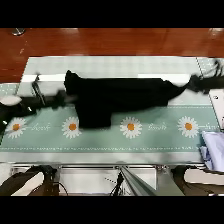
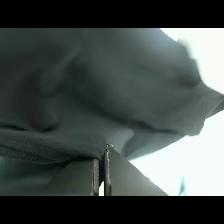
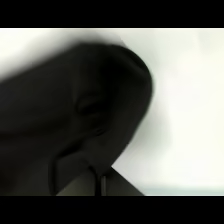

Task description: Fold the shirts.

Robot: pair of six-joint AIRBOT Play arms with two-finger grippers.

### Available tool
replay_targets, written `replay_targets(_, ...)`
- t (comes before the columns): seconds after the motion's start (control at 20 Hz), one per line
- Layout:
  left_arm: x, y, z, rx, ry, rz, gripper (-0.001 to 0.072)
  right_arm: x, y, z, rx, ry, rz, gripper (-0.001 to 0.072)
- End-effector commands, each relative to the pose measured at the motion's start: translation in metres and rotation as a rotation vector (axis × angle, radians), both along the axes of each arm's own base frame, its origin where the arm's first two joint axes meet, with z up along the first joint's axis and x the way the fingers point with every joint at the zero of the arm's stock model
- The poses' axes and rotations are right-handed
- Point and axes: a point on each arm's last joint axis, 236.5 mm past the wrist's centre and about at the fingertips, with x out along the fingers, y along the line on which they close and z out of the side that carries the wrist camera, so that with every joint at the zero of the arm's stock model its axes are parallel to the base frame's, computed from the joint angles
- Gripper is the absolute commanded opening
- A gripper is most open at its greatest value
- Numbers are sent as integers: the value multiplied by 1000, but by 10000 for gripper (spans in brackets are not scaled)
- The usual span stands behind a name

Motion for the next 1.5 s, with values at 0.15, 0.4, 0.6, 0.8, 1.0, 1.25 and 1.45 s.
replay_targets(0.15,29,12,348,19,-793,31,22,6,18,334,-204,-701,-33,18)
replay_targets(0.4,-50,62,465,363,-991,203,21,-118,23,472,-468,-996,-191,19)
replay_targets(0.6,-134,123,474,763,-946,441,21,-221,42,493,-616,-1046,-235,19)
replay_targets(0.8,-229,144,495,926,-1018,616,21,-302,61,499,-692,-1094,-272,19)
replay_targets(1.0,-282,138,491,925,-1080,642,21,-333,65,466,-663,-1035,-270,19)
replay_targets(1.25,-215,145,404,886,-806,518,21,-284,61,374,-573,-746,-165,19)
replay_targets(1.45,-121,130,276,750,-531,325,21,-220,69,281,-439,-553,-31,19)
